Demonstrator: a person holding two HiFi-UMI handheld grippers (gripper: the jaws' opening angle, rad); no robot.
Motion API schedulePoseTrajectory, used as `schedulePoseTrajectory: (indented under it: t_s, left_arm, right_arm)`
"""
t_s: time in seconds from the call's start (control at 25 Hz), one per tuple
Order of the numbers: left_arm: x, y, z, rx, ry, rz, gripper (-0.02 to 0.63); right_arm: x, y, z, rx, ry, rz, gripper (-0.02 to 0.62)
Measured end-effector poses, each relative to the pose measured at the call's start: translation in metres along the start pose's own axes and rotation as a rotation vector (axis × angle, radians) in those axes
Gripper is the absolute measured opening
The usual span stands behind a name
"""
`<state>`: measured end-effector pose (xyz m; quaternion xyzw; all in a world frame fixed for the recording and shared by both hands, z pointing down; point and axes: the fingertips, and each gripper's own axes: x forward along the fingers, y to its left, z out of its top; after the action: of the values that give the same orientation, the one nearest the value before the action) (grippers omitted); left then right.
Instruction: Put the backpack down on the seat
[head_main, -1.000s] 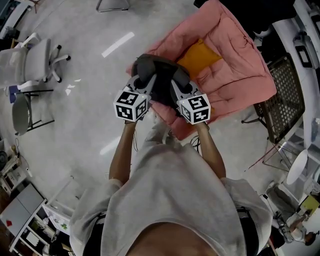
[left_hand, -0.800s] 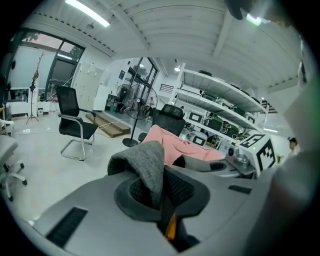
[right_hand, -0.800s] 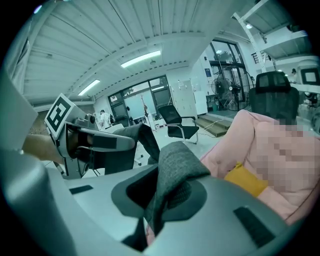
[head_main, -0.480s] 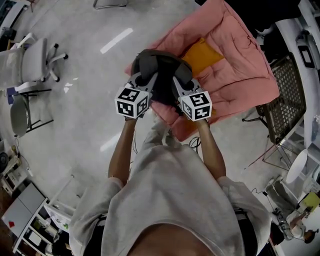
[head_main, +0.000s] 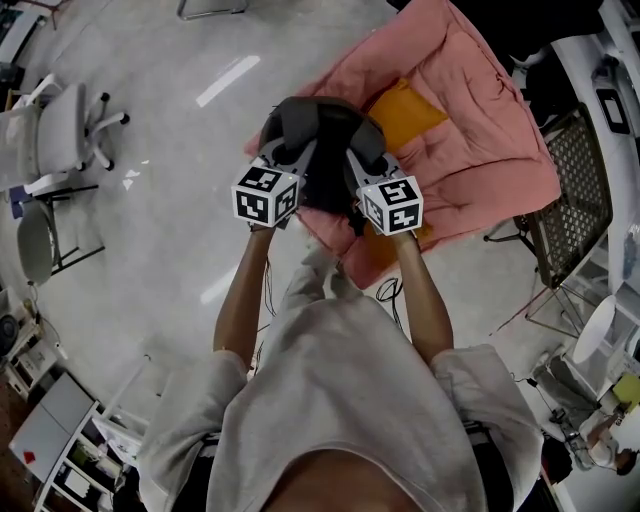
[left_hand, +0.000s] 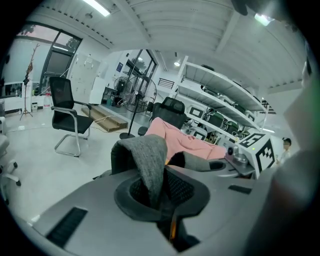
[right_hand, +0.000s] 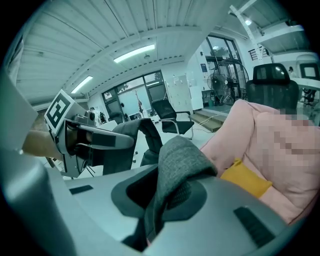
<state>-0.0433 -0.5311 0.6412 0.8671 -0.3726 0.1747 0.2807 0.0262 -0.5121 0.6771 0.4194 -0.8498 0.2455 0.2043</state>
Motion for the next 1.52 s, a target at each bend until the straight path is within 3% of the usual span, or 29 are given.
schedulePoseTrajectory:
  t_s: [1.52]
  left_arm:
    - [0.097,0.067,-0.032,-0.051,0.136,-0.016,0.031]
  right_arm:
    - [0.096,-0.077,-0.042,0.044,0.157,-0.029,0.026]
